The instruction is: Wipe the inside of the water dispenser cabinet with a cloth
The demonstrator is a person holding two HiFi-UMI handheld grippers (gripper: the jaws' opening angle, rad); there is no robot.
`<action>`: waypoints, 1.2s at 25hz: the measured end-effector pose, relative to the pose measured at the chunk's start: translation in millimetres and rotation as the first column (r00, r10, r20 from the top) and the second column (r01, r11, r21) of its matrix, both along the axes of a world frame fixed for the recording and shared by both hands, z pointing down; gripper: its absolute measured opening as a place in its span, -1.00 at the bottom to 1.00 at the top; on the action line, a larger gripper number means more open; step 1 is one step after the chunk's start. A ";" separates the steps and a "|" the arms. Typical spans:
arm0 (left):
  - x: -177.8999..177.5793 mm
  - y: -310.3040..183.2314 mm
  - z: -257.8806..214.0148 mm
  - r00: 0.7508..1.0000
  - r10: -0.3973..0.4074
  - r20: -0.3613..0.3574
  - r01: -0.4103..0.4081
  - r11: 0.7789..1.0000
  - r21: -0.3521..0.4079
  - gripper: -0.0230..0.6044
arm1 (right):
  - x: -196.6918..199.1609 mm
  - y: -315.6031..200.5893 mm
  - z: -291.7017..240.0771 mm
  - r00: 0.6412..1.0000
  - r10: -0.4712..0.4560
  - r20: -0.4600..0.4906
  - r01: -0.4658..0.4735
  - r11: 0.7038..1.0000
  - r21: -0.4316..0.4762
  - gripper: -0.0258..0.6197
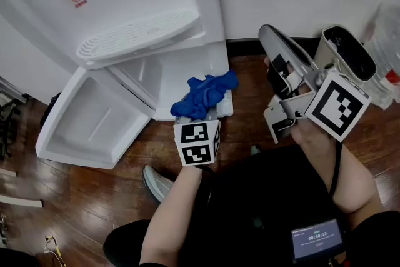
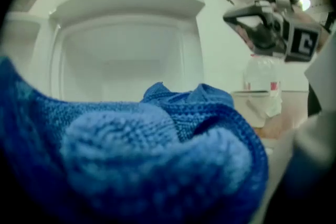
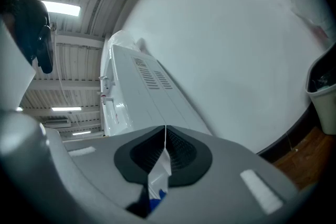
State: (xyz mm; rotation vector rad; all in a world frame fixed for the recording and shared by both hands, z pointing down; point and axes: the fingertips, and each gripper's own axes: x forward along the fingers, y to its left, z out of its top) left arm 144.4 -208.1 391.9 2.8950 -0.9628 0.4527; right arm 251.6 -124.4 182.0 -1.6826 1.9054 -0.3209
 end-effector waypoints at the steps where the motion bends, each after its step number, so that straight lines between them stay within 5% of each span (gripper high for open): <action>1: -3.7 -2.0 -27.5 0.998 -0.014 -0.054 0.016 0.999 0.036 -0.44 | -1.7 -0.3 -0.2 1.000 -0.005 0.003 0.005 1.000 0.002 -0.89; 4: -11.8 -2.7 -103.3 0.984 -0.029 -0.175 0.052 0.990 0.129 -0.43 | -7.3 -2.7 -1.2 1.000 -0.019 0.001 0.019 1.000 0.009 -0.89; 9: -1.4 7.7 -137.2 0.981 0.013 -0.195 0.013 0.992 0.128 -0.42 | -10.1 -1.6 2.0 1.000 -0.027 -0.010 0.027 1.000 -0.008 -0.89; 13: -46.6 -33.7 -154.9 0.966 -0.105 -0.237 0.134 0.985 0.112 -0.42 | -15.8 -4.4 3.5 0.998 -0.058 -0.003 0.058 0.998 -0.013 -0.89; 20: -144.3 -94.6 -166.4 0.940 -0.291 -0.179 0.320 0.933 0.163 -0.42 | -19.5 -7.0 3.3 0.997 -0.082 0.007 0.083 0.997 -0.011 -0.89; 26: -162.2 -101.3 -161.6 0.921 -0.336 -0.197 0.373 0.906 0.201 -0.41 | -23.0 -9.1 5.3 0.995 -0.093 0.018 0.094 0.995 -0.018 -0.89; 30: -160.4 -103.2 -114.7 0.918 -0.364 -0.158 0.390 0.902 0.184 -0.41 | -22.3 -8.0 4.9 0.995 -0.096 0.015 0.096 0.995 -0.025 -0.89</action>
